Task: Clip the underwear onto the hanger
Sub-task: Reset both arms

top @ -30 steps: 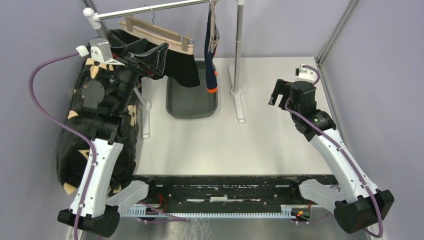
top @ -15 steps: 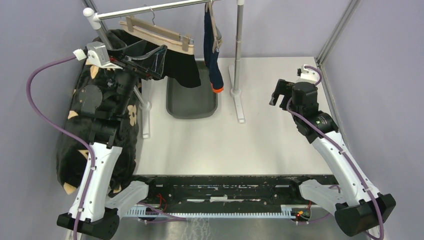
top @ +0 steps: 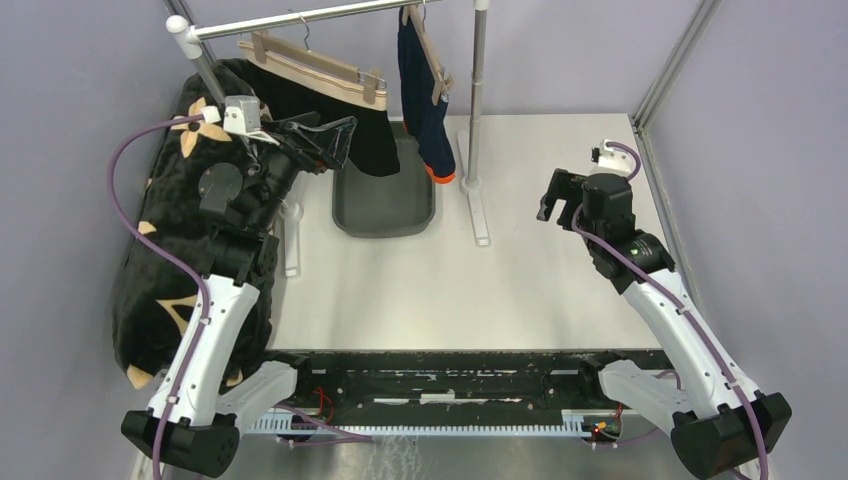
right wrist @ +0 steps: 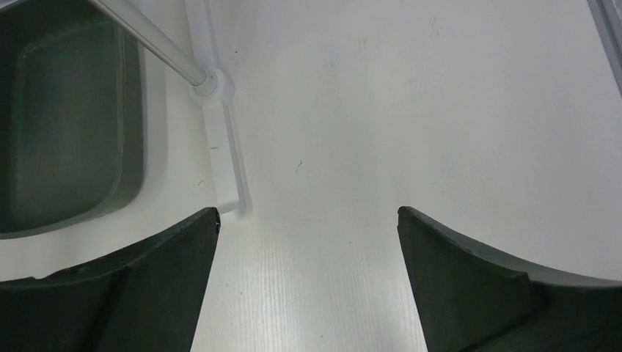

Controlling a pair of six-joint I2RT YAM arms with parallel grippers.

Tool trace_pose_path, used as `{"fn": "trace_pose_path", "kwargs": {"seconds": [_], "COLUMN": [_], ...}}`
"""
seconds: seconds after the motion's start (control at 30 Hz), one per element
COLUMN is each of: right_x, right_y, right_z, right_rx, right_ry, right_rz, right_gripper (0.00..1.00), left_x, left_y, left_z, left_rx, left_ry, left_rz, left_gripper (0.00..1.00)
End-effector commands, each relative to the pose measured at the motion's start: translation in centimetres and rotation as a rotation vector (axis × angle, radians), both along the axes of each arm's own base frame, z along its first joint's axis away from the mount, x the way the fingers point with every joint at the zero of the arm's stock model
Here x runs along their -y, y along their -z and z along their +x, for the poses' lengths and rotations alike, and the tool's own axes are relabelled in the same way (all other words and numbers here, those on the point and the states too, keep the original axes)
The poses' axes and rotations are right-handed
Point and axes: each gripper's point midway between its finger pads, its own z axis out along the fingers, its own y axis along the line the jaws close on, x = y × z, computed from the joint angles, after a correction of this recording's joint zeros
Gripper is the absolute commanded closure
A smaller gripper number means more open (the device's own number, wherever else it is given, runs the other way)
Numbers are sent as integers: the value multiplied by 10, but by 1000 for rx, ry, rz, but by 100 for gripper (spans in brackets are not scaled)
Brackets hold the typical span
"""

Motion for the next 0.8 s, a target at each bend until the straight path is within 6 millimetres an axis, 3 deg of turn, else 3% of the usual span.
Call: {"fn": "trace_pose_path", "kwargs": {"seconds": [0.0, 0.17, 0.77], "right_x": [-3, -4, -8], "right_y": [-14, -15, -17], "right_z": [2, 2, 3], "right_rx": [51, 54, 57], "right_ry": [-4, -9, -31], "right_rz": [37, 45, 44], "right_gripper": [0, 0, 0], "left_x": [-4, -8, -6], "left_y": [-21, -17, -12], "left_z": [-16, -9, -16], "left_rx": [55, 10, 25], "left_ry": [-1, -35, -5], "left_rz": [-41, -21, -74], "left_gripper": [1, 1, 1]}}
